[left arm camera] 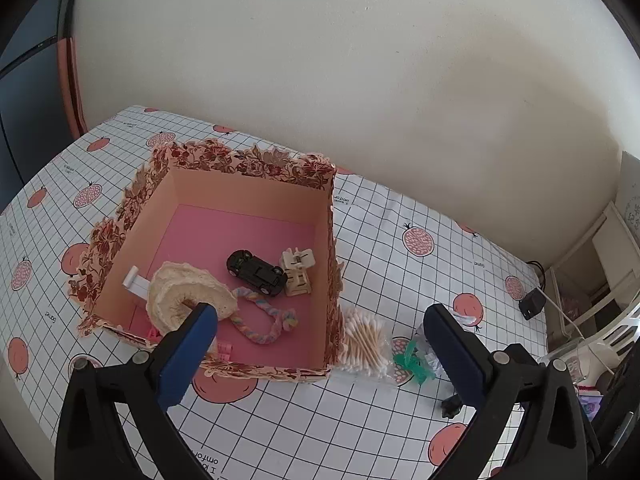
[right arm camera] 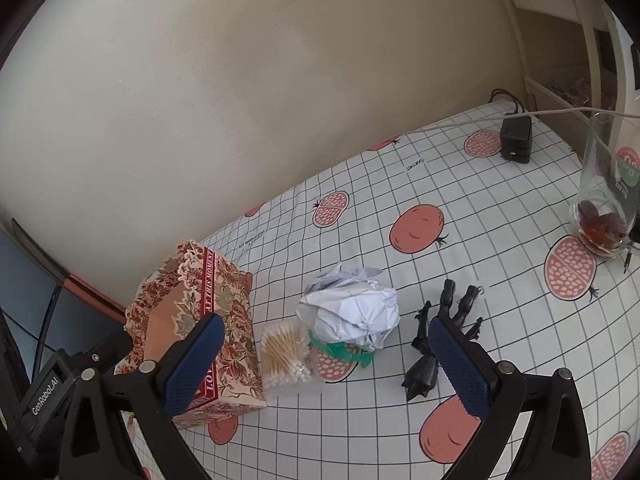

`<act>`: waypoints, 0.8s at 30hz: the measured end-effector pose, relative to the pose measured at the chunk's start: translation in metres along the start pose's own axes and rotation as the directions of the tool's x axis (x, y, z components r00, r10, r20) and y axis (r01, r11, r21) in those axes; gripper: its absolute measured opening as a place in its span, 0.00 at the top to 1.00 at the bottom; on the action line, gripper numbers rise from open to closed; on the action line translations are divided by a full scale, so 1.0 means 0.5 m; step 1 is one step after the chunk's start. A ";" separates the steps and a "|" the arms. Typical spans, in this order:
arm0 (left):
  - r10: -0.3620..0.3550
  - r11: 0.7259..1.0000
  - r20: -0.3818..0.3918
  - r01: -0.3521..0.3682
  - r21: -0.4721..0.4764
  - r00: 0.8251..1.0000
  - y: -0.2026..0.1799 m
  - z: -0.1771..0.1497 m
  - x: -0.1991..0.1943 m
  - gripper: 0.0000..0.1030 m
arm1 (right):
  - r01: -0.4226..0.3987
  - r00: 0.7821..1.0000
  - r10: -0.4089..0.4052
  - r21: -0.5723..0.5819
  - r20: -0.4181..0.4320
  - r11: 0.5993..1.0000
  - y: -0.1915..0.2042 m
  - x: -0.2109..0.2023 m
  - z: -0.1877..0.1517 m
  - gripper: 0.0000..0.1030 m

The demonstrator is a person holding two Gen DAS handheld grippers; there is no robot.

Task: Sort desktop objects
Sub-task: 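Move both tools away from the box toward the crumpled paper and black figure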

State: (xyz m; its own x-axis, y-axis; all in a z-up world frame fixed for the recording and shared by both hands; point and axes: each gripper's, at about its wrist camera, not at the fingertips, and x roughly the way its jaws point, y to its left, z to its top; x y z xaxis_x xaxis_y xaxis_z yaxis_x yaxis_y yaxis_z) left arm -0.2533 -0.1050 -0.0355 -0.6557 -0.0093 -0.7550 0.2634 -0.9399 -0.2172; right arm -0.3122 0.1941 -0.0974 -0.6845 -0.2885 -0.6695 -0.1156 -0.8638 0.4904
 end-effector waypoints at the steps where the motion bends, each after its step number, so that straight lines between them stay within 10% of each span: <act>1: -0.001 1.000 0.003 0.001 0.005 1.000 -0.004 -0.001 0.002 0.00 | 0.019 1.000 -0.019 0.000 0.013 1.000 -0.006 -0.004 0.003 0.00; 24: -0.157 0.987 -0.053 0.159 0.035 0.986 -0.099 -0.049 0.061 0.00 | 0.213 0.970 -0.217 0.045 0.110 0.976 -0.112 -0.046 0.043 0.00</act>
State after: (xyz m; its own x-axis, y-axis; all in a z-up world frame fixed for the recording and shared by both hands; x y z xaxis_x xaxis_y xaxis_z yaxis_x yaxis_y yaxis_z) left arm -0.2689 -0.0506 -0.0628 -0.6501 0.1567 -0.7435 0.1307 -0.9409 -0.3125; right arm -0.3052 0.2580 -0.0975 -0.7181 -0.0474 -0.6944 -0.2907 -0.8861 0.3611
